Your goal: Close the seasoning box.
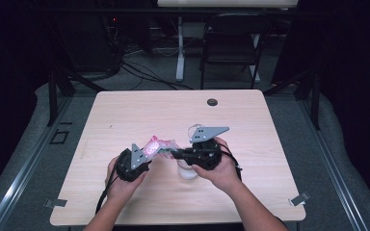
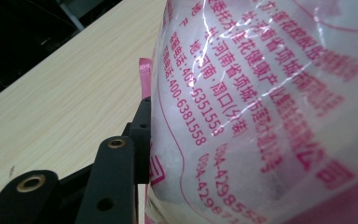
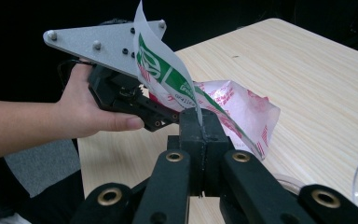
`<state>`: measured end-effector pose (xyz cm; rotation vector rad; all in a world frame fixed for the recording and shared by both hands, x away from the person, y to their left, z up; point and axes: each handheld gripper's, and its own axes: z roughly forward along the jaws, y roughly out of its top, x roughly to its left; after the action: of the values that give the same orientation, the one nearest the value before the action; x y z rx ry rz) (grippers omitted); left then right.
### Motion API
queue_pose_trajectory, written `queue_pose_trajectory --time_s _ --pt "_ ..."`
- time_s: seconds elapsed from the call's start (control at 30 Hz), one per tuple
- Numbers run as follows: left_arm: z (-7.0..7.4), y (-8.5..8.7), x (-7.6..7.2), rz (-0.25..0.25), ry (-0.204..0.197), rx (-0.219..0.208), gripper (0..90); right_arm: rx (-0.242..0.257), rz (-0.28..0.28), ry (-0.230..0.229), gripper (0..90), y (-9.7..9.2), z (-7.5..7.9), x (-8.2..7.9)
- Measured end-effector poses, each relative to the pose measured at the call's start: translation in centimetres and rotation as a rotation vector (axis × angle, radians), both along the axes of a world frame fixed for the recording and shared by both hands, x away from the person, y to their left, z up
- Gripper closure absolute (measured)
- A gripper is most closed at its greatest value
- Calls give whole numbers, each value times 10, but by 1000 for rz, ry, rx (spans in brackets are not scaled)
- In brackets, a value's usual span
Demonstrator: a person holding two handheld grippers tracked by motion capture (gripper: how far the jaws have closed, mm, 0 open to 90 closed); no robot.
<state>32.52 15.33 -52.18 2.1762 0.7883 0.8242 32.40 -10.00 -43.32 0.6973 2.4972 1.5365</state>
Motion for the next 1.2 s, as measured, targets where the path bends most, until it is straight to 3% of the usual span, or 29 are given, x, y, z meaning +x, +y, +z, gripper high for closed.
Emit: queue_pose_trajectory --time_s 0.4,0.7,1.2 --pt "23 -11 6 -21 -88 104 595 23 -5 8 900 -14 10 -2" --pt "27 -21 11 -34 -139 210 598 19 -40 7 900 -20 7 1" --pt "34 -29 10 -55 -206 314 601 28 -60 7 900 -29 8 3"
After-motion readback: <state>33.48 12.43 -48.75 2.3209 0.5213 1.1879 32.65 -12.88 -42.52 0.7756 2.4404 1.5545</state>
